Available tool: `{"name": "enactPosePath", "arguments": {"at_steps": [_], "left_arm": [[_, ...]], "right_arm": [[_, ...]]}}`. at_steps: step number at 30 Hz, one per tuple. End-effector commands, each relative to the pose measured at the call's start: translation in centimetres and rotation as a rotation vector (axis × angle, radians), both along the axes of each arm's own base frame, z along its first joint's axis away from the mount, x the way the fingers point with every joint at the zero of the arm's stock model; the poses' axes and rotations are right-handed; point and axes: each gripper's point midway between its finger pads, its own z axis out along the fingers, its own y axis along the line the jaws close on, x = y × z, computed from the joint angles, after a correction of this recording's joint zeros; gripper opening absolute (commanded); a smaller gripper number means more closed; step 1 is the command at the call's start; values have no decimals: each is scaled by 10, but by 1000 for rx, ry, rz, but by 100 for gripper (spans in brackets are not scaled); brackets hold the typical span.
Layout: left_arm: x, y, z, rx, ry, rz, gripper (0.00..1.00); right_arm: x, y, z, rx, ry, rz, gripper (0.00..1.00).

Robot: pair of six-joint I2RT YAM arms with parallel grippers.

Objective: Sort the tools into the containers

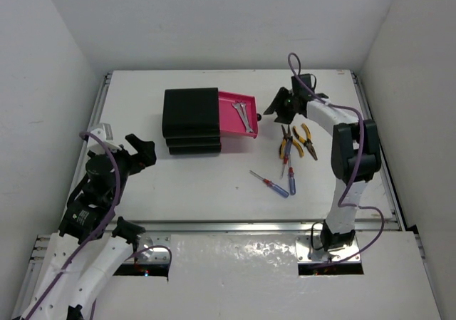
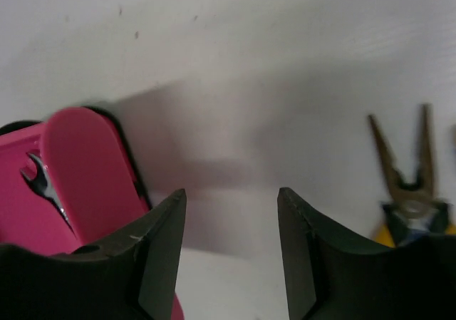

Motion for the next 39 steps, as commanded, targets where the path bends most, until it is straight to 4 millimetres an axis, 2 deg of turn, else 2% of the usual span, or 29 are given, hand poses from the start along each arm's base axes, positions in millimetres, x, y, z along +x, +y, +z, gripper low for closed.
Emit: {"name": "enactPosePath", "arguments": {"at_steps": [1, 2, 3, 4, 8, 12, 21, 24, 29, 39], "left_arm": [[4, -5, 14, -12, -46, -17, 87], [3, -4, 14, -12, -46, -16, 88], [3, -4, 14, -14, -48, -16, 88], [2, -3, 15, -14, -53, -13, 88], [1, -4, 16, -17, -58, -16, 87], [1, -4, 16, -18, -60, -17, 88], [1, -4, 17, -17, -61, -19, 87], [2, -5, 16, -17, -59, -20, 87], [3, -5, 15, -15, -53, -24, 88], [3, -6, 15, -13, -51, -26, 88]], "right_arm": [[6, 45, 15, 312, -62, 52, 51], [6, 47, 15, 331, -69, 49, 51], [-2, 49, 7, 359, -40, 39, 51], [1, 49, 11, 373, -74, 35, 51], [-5, 53, 7, 417, -69, 31, 50], [-13, 66, 20, 517, -71, 71, 47], [-15, 81, 53, 628, -197, 195, 47], [-27, 82, 53, 651, -205, 205, 47], [-35, 85, 64, 674, -241, 236, 47], [-48, 114, 88, 711, -265, 324, 47]]}}
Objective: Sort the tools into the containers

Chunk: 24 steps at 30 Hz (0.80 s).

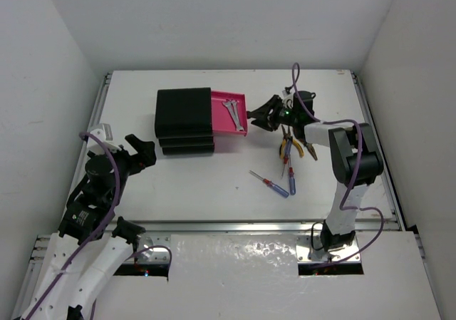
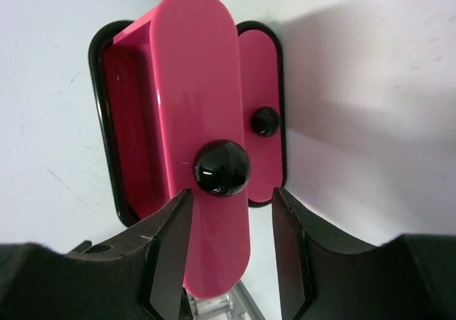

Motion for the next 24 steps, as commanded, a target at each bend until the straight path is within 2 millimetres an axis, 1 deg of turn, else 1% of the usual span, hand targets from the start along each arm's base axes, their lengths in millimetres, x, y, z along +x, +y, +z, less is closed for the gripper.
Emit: {"name": "enactPosePath", "arguments": {"at_steps": [1, 3, 4, 5, 9, 11, 13, 14, 16, 17, 18, 20, 22, 24], "left_arm": [[4, -5, 14, -11, -48, -22, 87], [3, -5, 15, -12, -51, -22, 87], [3, -5, 15, -12, -51, -22, 88], [3, -5, 15, -12, -53, -20, 88], [2, -4, 16, -15, -59, -17, 87], [2, -4, 16, -16, -60, -18, 87], [2, -4, 16, -16, -59, -20, 88], [2, -4, 16, -15, -58, -18, 87], [2, -4, 15, -14, -56, -18, 88], [2, -4, 15, -15, -58, -17, 88], [2, -4, 15, -15, -58, -17, 88], [2, -4, 15, -15, -58, -18, 88], [3, -4, 14, -14, -53, -18, 87], [3, -5, 15, -13, -52, -20, 88]], "right_arm": [[-8, 27, 57, 67, -153, 93, 47], [-10, 31, 59, 69, -156, 102, 47], [-12, 28, 55, 62, -144, 89, 47], [-8, 22, 52, 48, -140, 49, 47], [-5, 6, 35, 4, -91, -34, 50], [-1, 6, 30, 9, -88, -26, 53], [3, 9, 36, 40, -129, -3, 54], [5, 9, 31, 49, -122, 1, 54], [7, 12, 33, 63, -147, 17, 52], [6, 13, 29, 68, -141, 26, 51], [7, 14, 31, 72, -160, 31, 50], [7, 14, 28, 74, -162, 32, 49], [9, 14, 30, 79, -173, 43, 49], [9, 16, 26, 83, -167, 52, 49]]}}
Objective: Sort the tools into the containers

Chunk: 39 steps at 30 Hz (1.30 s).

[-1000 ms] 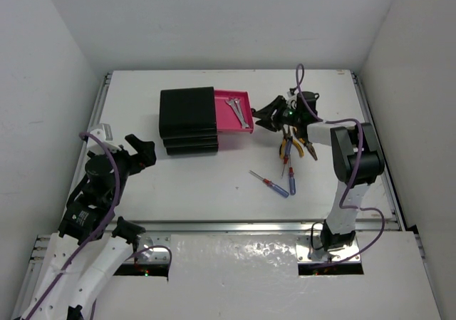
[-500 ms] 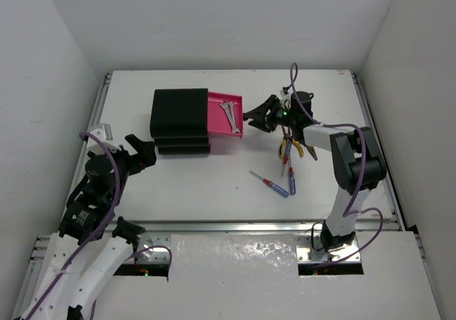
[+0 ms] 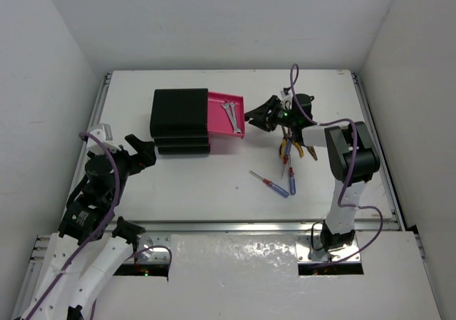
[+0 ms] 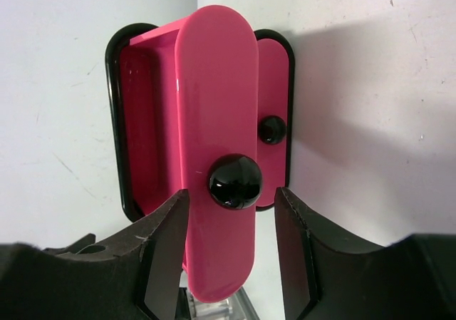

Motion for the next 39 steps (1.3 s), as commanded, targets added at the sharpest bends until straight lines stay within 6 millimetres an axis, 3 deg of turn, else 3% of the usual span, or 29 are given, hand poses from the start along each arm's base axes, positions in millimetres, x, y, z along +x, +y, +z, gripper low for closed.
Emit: {"name": "enactPosePath", "arguments": {"at_steps": [1, 14, 22, 30, 39], "left_arm": [[3, -5, 15, -13, -50, -21, 87], [4, -5, 13, -10, -43, -18, 88], [4, -5, 12, -10, -41, -18, 88], [4, -5, 13, -10, -43, -18, 87], [5, -5, 12, -10, -41, -20, 87]], "right_arm": [[10, 6, 26, 34, -115, 37, 49], [16, 8, 15, 69, -114, 31, 27], [3, 5, 40, 90, -144, 17, 24], [-2, 5, 79, 70, -206, 19, 23], [-3, 23, 76, 58, -170, 70, 23]]}}
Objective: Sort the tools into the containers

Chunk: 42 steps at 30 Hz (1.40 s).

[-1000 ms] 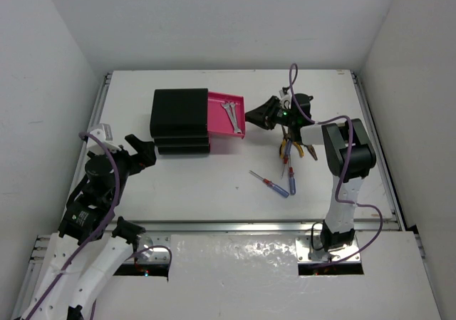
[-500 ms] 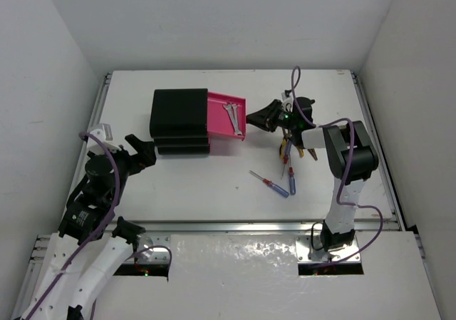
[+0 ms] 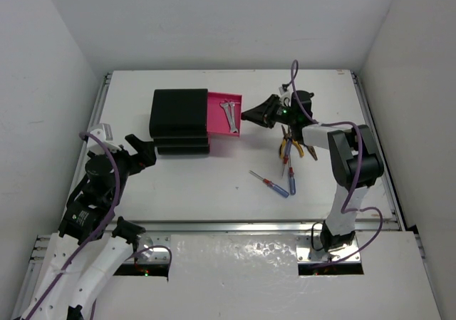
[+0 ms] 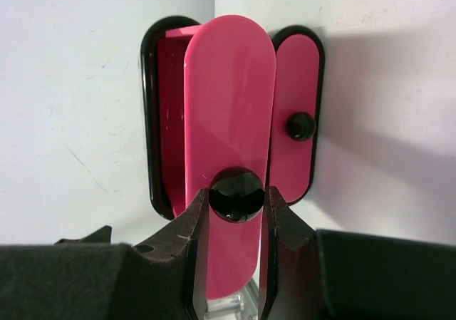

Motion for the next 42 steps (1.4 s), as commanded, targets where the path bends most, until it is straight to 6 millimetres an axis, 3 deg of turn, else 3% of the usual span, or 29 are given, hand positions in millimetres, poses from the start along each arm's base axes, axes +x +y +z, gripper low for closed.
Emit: {"name": "enactPosePath", "arguments": {"at_steps": [1, 9, 20, 34, 42], "left_arm": [[4, -5, 13, -10, -43, -20, 88], [4, -6, 14, -11, -47, -23, 88], [1, -5, 17, -16, -66, -25, 87], [2, -6, 17, -17, -67, -31, 88], [1, -7, 18, -16, -69, -37, 88]], "right_arm": [[0, 21, 48, 36, -141, 66, 23], [3, 46, 59, 20, -164, 97, 23], [11, 76, 34, 13, -116, 125, 23], [20, 115, 24, 14, -110, 152, 24], [18, 125, 17, 9, -105, 157, 25]]}}
